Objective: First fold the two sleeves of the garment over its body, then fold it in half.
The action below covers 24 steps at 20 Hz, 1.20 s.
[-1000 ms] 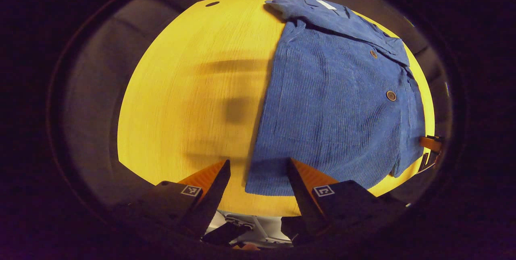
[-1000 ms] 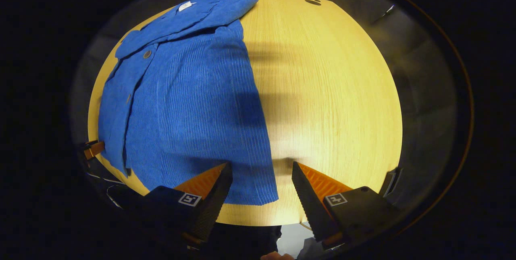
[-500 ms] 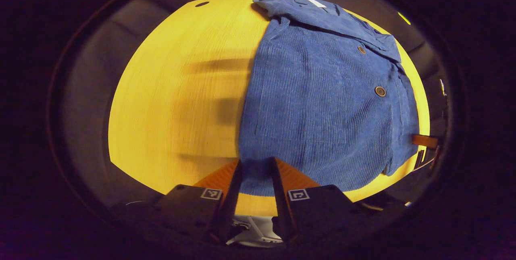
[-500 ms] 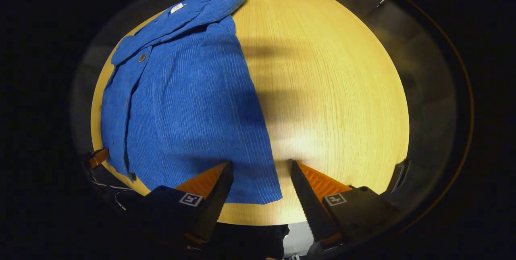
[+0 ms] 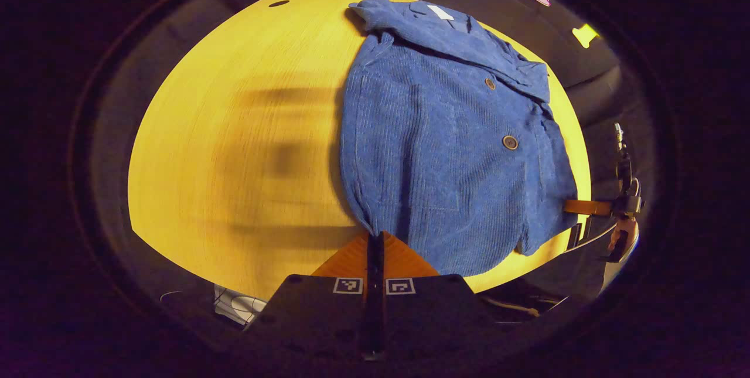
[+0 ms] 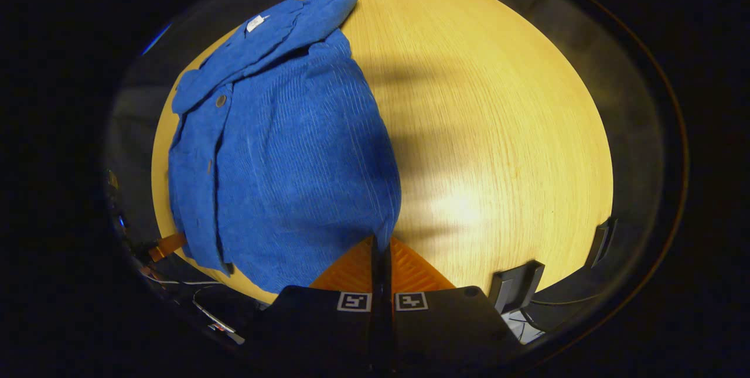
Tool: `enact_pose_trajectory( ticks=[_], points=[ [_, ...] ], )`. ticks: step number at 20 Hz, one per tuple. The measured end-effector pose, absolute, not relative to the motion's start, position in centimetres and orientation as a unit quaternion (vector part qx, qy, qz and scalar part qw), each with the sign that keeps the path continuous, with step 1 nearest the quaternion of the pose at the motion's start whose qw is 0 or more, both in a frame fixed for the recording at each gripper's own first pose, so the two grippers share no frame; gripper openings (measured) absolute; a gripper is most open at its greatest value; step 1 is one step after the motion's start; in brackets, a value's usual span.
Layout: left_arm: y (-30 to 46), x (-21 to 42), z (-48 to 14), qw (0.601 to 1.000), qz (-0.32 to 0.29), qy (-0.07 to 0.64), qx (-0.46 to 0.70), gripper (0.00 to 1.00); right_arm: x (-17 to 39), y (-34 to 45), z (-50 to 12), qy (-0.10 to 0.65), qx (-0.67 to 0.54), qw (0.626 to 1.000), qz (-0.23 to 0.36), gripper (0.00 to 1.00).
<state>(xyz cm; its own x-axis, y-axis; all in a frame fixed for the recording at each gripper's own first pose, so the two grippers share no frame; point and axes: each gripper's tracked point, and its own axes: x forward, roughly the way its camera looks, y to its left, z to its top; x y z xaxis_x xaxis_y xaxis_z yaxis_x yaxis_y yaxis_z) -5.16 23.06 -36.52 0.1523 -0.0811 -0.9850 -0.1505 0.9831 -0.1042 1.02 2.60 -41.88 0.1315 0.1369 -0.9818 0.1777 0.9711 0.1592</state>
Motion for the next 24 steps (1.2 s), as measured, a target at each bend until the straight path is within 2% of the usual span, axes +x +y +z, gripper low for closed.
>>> enact_pose_trajectory(
  ticks=[7,12,22,24],
  points=[
    [22.9,-2.2,-31.7,0.778,0.003,0.619,-0.106,0.00,5.0,4.7,-35.5,0.613,0.147,0.776,0.030,0.01],
    [23.0,2.1,-27.9,0.795,-0.009,0.597,-0.112,0.00,9.5,5.7,-30.6,0.579,0.142,0.800,0.070,0.01],
    [22.5,15.0,-21.3,0.832,0.030,0.539,-0.132,0.00,23.7,6.4,-25.5,0.509,0.141,0.838,0.139,0.01],
    [22.5,18.0,-20.4,0.837,0.029,0.526,-0.147,0.00,27.0,5.2,-24.2,0.490,0.145,0.849,0.132,0.01]
  ],
)
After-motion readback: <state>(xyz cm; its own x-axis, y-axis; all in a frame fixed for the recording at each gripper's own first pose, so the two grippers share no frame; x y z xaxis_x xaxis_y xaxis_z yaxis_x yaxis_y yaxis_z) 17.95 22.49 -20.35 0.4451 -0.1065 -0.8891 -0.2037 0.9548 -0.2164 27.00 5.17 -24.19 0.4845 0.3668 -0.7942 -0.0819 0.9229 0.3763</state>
